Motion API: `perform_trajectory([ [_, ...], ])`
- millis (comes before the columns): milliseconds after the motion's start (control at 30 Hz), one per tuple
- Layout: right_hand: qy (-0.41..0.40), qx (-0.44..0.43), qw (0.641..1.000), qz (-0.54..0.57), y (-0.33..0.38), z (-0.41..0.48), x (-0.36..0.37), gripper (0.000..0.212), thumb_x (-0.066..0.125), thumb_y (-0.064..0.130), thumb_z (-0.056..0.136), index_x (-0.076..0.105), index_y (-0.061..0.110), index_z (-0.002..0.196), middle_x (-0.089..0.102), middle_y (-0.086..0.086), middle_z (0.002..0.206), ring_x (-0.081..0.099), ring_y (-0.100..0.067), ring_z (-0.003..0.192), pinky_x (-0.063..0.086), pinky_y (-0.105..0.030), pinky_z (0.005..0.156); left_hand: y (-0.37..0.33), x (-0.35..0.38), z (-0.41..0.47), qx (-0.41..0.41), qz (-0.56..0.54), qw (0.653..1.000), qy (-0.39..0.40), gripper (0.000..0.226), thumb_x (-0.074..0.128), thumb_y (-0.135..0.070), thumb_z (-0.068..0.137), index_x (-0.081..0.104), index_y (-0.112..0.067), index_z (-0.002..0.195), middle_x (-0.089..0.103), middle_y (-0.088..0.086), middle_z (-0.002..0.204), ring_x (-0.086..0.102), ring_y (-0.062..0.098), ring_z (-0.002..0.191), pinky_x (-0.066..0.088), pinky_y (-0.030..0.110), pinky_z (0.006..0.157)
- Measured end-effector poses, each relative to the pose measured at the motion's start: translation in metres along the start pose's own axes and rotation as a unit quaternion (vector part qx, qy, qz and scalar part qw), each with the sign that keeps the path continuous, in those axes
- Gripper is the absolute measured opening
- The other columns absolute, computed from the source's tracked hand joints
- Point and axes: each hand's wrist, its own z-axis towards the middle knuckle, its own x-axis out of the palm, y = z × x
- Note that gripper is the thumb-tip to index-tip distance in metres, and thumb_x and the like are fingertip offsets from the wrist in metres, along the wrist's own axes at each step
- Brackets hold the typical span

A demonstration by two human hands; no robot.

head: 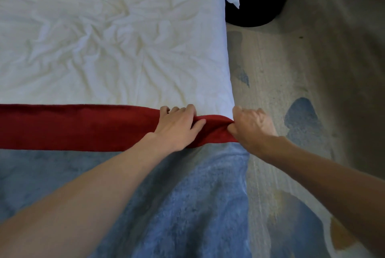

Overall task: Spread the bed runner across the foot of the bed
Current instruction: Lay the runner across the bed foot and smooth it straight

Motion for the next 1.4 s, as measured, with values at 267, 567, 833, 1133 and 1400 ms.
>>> perform_trajectory([
  [267,0.106,-0.047,0.965,0.234,-0.006,-0.02,0.033,0.016,0.055,0.032,0.067,0.041,0.025,0.066,0.05,0.004,0.076,0.051,-0.02,0.066,0.039,-0.03,0.059,0.0,0.01,0.015,0.045,0.062,0.993,0.089,0.02,0.052,-0.043,0.084,0.046,-0.025,0.085,0.05,-0.003,0.096,0.053,0.02,0.088,0.029,0.044,0.093],
  [567,0.109,0.051,0.933,0.339,-0.017,-0.006,0.046,0.024,0.053,0.053,0.081,0.048,0.036,0.097,0.06,0.01,0.067,0.059,-0.008,0.062,0.044,-0.027,0.054,-0.001,0.011,0.031,0.037,-0.012,0.999,0.035,0.032,0.054,-0.046,0.089,0.055,-0.024,0.113,0.061,-0.004,0.111,0.056,0.016,0.105,0.026,0.039,0.093],
  [833,0.076,0.005,0.971,0.225,-0.007,0.009,0.011,0.02,0.049,0.037,0.095,0.049,0.018,0.088,0.056,-0.002,0.078,0.057,-0.025,0.073,0.044,-0.034,0.064,-0.01,-0.006,0.043,0.056,-0.057,0.99,-0.119,0.009,0.061,-0.032,0.088,0.065,-0.024,0.091,0.057,-0.006,0.092,0.056,0.016,0.09,0.025,0.035,0.089],
  [1133,-0.006,-0.036,0.991,0.131,0.016,-0.02,0.026,0.005,0.055,0.015,0.087,0.052,0.012,0.087,0.055,-0.005,0.09,0.055,-0.027,0.08,0.028,-0.031,0.069,-0.014,0.002,0.039,0.083,-0.005,0.996,-0.035,0.022,0.05,-0.003,0.084,0.049,-0.022,0.096,0.062,-0.004,0.089,0.057,0.021,0.09,0.028,0.036,0.09],
  [1400,0.122,0.037,0.946,0.298,-0.004,0.008,0.029,0.034,0.051,0.02,0.094,0.047,0.02,0.128,0.06,-0.006,0.1,0.053,-0.018,0.085,0.043,-0.031,0.078,-0.018,0.001,0.037,0.094,-0.087,0.989,-0.068,0.037,0.05,0.006,0.083,0.063,-0.017,0.109,0.067,-0.004,0.105,0.055,0.017,0.1,0.027,0.033,0.096],
])
